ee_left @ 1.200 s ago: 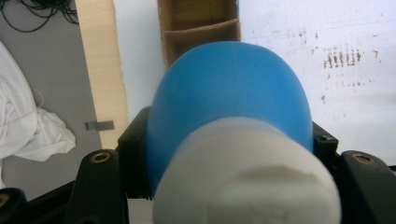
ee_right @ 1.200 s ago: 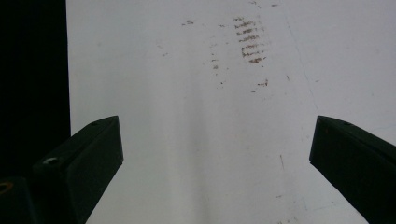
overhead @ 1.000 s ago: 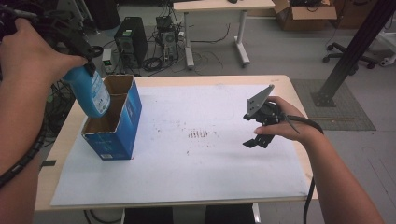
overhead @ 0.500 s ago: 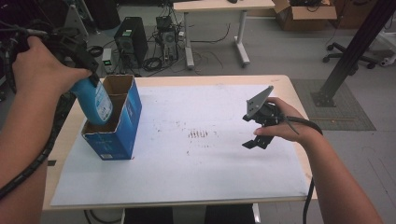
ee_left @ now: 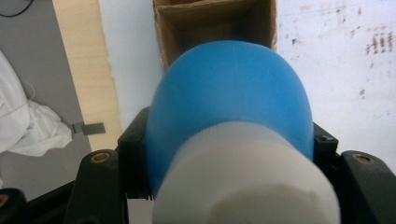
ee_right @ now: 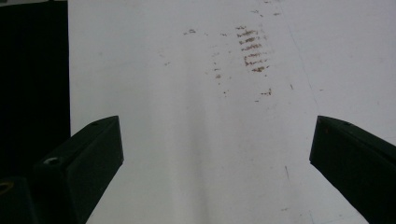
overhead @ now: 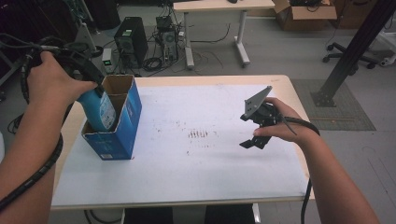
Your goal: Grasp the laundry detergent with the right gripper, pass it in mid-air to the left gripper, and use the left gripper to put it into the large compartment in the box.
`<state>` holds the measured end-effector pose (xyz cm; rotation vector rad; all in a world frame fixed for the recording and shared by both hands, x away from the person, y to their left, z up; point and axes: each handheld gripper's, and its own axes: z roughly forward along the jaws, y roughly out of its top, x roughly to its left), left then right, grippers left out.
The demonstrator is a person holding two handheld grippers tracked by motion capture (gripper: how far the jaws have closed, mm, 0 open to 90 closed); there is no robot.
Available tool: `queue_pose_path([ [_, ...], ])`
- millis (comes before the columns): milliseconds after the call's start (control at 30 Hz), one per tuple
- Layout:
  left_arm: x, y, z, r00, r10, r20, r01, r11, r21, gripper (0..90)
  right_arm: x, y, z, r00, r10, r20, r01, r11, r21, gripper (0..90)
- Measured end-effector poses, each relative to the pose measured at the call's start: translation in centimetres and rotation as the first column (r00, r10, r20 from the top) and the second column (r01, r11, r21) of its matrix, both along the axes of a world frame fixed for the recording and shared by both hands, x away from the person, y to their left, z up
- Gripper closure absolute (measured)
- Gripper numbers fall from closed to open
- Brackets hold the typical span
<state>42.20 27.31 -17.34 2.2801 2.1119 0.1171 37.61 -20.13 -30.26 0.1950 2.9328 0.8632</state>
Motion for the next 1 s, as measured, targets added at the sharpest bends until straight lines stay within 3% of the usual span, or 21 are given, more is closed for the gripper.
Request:
queue_pose_path([
  [467,0.4,0.1,-1.8,0.9986,-0.039,-0.036,0.039,0.9993,-0.004,37.8,0.2,-0.3,-0.3,0.9999,-0.014,-0.007,0.014,1.0,0.007,2.6],
  [833,0.5,-0.2,-2.1,0.9973,-0.054,-0.05,0.054,0.9985,-0.008,37.8,0.2,-0.5,-0.4,0.9997,-0.024,-0.012,0.024,1.0,0.013,2.6],
  [1000,0.5,0.1,-2.5,0.9971,-0.061,-0.047,0.059,0.9977,-0.033,37.7,0.2,-0.6,-0.4,0.9996,-0.025,-0.011,0.025,1.0,0.016,2.6],
])
